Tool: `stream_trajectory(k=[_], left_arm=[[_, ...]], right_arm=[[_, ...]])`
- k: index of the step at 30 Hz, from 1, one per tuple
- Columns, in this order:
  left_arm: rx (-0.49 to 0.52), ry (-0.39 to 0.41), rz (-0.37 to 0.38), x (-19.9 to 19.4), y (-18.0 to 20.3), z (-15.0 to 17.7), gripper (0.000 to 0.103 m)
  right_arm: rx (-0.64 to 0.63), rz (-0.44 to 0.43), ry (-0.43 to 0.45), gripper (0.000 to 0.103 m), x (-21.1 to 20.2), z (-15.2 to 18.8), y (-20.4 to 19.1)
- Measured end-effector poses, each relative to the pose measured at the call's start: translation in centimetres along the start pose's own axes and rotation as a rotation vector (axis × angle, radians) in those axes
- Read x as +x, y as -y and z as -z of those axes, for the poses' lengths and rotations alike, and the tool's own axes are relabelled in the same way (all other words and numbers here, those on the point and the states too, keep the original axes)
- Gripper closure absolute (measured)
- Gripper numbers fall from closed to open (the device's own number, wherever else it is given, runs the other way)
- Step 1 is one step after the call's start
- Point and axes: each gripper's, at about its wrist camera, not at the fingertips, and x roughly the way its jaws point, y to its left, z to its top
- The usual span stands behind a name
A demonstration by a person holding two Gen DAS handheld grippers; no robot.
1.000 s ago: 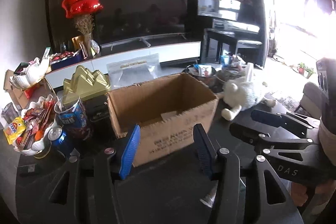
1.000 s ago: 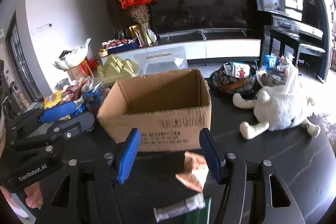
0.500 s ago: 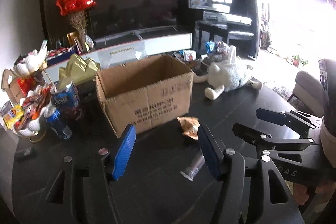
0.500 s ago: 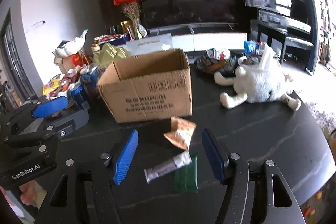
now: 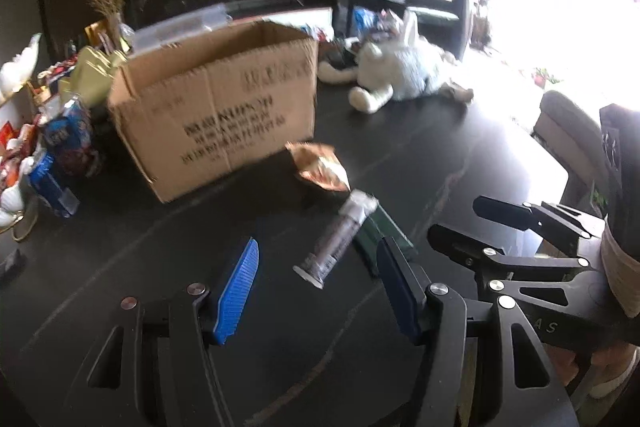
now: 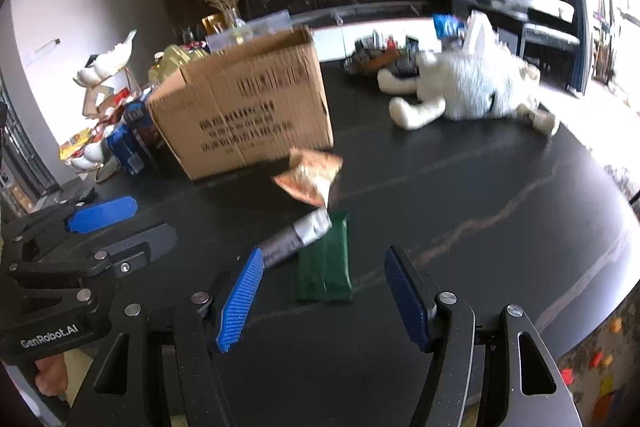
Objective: Organize snacks
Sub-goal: 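Move both tools down to the brown-white bar and dark green bag, then close the left tool on the brown-white snack bar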
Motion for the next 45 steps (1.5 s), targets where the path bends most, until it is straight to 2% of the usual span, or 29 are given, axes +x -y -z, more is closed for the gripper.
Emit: stream_trajectory(k=[7,12,21,31,37,38,41,45], left_arm=[[0.037,-0.073,0.01,3.2,0.3,0.6,0.043],[0.062,-0.094,0.027,4.8,0.5,0.8,0.043],[0.119,-0.139,0.039,8.1,1.0,0.9,0.043],[0.093,-0.147,0.068,10.9,0.6,-0.3,0.045],[0.091,-0.149,0.09,11.7,0.8,-0.4,0.06],[0.088,-0.146,0.091,11.7,0.8,-0.4,0.068],[0.083,-0.145,0.096,11.7,0.9,-0.3,0.076],[0.073,-0.139,0.096,11.0,0.7,0.0,0.079]], right_arm=[[0.035,0.004,-0.032,0.039,1.7,1.2,1.2],[0.061,-0.013,-0.03,0.039,2.5,1.7,2.0],[0.089,0.01,-0.021,0.039,3.7,1.8,3.0],[0.103,0.027,-0.04,0.039,5.4,1.7,3.4],[0.114,0.017,-0.056,0.039,6.0,1.9,3.5],[0.113,0.017,-0.057,0.039,6.1,1.9,3.5],[0.108,0.006,-0.057,0.039,6.1,1.9,3.4],[0.101,-0.01,-0.056,0.039,6.1,1.9,3.1]])
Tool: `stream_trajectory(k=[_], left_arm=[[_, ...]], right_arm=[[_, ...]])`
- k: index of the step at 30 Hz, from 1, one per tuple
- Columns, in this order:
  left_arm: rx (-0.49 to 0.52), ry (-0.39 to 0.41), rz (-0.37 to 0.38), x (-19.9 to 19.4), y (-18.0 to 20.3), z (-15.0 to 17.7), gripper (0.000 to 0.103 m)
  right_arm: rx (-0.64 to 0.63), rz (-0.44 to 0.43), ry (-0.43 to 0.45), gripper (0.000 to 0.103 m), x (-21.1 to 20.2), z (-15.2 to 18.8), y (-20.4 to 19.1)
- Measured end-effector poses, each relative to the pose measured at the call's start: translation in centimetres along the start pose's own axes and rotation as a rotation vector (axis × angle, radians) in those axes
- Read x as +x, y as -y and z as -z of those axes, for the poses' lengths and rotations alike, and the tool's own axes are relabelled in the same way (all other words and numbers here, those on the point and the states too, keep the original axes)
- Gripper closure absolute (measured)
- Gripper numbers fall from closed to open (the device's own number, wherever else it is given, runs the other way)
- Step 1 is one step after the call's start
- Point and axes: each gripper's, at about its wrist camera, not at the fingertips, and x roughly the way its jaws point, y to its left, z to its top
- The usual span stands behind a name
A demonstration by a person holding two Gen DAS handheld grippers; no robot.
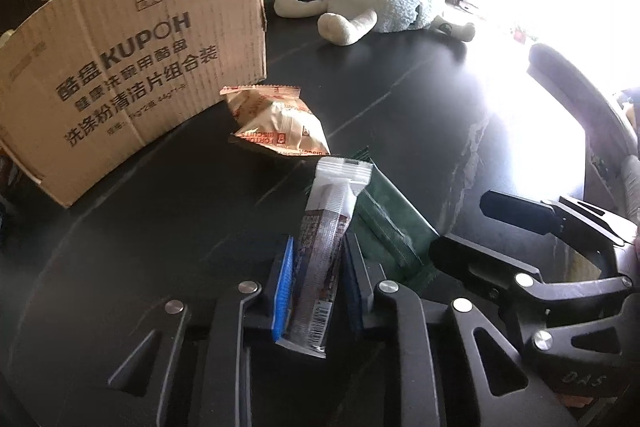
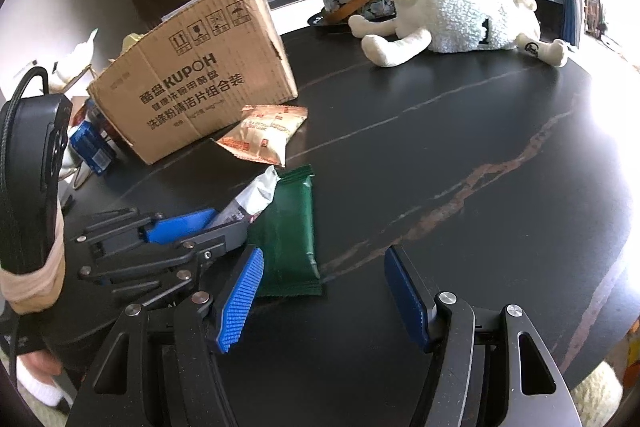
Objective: Organize snacks
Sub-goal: 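Close the left tool on the brown-white snack bar, then close the right tool on the dark green bag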
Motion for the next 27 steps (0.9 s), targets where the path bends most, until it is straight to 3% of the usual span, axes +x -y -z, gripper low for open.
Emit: stream_trajectory(k=[7,16,27], left_arm=[[-0.038,0.05,-0.045,-2.3,-0.9,1.0,0.08],[-0.17,0.109,-0.078,-5.1,-3.4,2.2,0.079],[-0.221,0.131,-0.094,-5.6,-4.0,2.6,0.079]], right_arm=[[-0.029,-0.02,-0.036,0.039,0.4,-0.3,-1.1],[-0.193,0.05,-0.073,0.039,2.8,-1.6,-4.7],[-0.198,0.109,-0.086,0.04,4.5,-2.1,-5.2]])
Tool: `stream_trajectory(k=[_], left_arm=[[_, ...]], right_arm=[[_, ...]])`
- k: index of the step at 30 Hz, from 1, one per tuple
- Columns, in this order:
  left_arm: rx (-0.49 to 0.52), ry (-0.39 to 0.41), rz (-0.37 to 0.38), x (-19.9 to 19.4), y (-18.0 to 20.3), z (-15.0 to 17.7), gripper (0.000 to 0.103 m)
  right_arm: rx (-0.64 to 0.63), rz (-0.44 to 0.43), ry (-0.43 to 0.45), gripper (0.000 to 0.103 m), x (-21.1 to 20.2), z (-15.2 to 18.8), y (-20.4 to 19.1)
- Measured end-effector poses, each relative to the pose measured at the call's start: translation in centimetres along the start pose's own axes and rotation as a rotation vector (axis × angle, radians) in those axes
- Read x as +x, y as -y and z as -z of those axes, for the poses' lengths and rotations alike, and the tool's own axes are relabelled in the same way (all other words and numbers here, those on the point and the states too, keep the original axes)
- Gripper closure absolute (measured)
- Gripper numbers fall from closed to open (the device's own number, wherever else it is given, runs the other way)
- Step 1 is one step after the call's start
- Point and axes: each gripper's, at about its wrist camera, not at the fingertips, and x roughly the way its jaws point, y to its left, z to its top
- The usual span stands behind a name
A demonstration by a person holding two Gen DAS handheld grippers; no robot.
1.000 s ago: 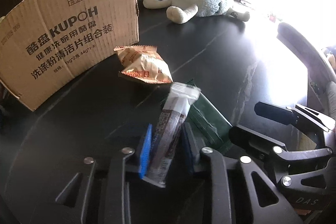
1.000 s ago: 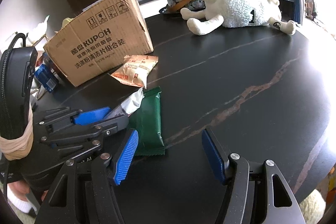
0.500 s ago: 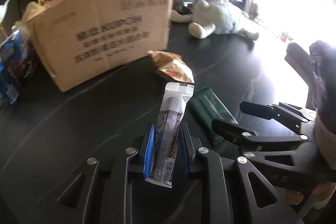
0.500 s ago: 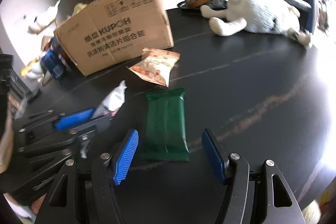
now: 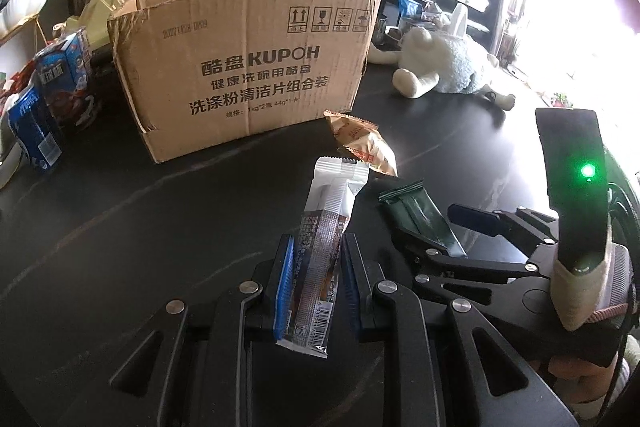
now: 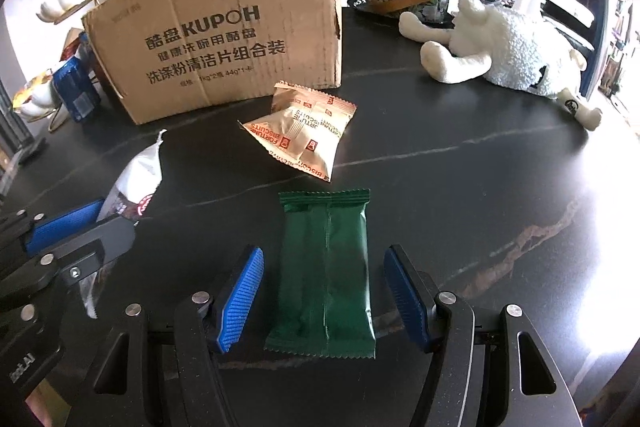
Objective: Organize snacks
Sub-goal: 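Close the right tool on the dark green bag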
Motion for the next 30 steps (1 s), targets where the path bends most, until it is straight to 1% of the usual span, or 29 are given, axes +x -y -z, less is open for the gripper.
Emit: stream_trajectory(k=[2,7,12,17,23,30], left_arm=[[0.003,0.001,0.0,-0.1,0.1,0.0,0.079],[0.001,0.001,0.003,-0.2,0.3,0.1,0.079],[-0.004,0.009,-0.006,-0.7,0.3,0.1,0.08],[-0.018,0.022,-0.006,-1.5,0.2,-0.1,0.08],[-0.041,0.05,0.001,-3.2,-0.1,-0.4,0.08],[-0.038,0.124,-0.013,-6.2,-0.3,-1.7,0.08]], right_arm=[[-0.001,0.003,-0.01,0.051,0.3,0.0,0.0],[-0.006,-0.001,-0.012,0.057,0.4,0.1,0.0],[0.04,-0.043,-0.013,0.057,0.0,0.1,0.5],[0.06,-0.072,0.005,0.057,-1.5,0.1,0.5],[0.047,-0.085,0.069,0.057,-4.2,-0.5,-0.1],[0.021,-0.101,0.157,0.057,-7.8,-1.7,-0.8]])
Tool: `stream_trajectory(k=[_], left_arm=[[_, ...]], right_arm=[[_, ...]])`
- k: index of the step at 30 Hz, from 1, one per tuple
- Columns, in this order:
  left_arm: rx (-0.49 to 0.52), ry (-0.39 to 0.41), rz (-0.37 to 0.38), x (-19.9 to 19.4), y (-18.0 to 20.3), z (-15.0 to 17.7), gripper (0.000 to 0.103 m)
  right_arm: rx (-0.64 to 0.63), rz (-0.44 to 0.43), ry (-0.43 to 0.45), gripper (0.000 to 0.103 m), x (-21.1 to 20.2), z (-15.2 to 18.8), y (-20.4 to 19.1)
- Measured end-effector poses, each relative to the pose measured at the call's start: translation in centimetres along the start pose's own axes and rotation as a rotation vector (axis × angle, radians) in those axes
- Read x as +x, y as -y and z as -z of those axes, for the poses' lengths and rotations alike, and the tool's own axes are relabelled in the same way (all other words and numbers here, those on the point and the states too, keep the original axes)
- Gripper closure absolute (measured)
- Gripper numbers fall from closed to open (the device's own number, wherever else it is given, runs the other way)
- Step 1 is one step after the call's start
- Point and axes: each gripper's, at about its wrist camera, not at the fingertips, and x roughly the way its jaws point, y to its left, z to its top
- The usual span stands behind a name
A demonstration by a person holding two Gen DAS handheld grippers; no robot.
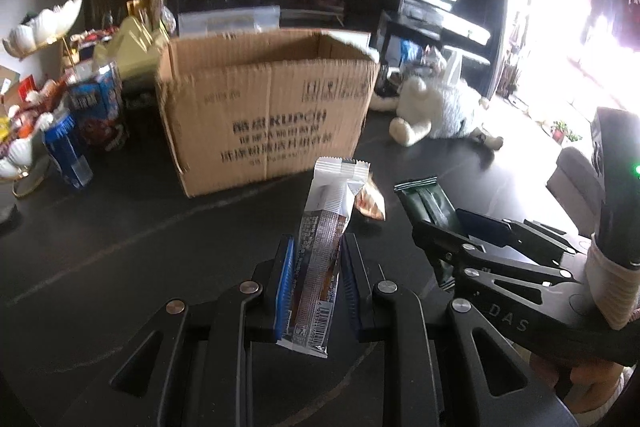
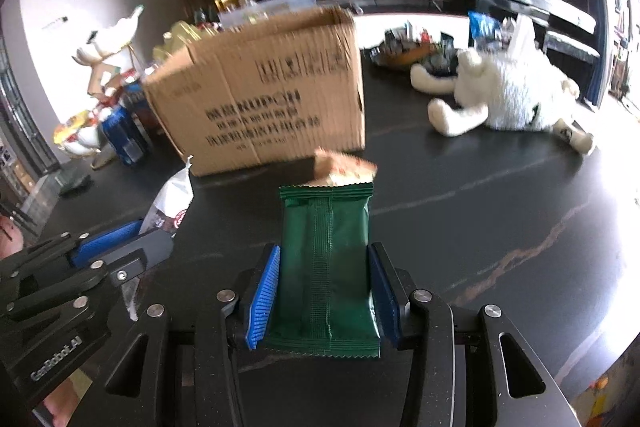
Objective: Organize snacks
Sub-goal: 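Close the right tool on the dark green bag, then lift the bar and green bag and carry both over the box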
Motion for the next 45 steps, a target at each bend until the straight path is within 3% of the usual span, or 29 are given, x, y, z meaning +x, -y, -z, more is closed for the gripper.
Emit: stream_trajectory(k=[20,33,45], left_arm=[[0.022,0.159,-0.057,-5.4,-0.5,-6.9,0.08],[0.008,0.129,-0.06,-4.8,-1.9,-11.8,0.08],[0.037,0.107,-0.12,-2.2,-3.8,-15.9,0.08]], right_arm=[[-0.049,-0.045,0.19,0.057,-5.3,-7.1,-2.1],[-0.092,-0.066,0.208,0.057,-5.1,-12.4,-3.3],[-0.131,-0.071,0.185,0.057,-2.4,-16.7,-4.3]])
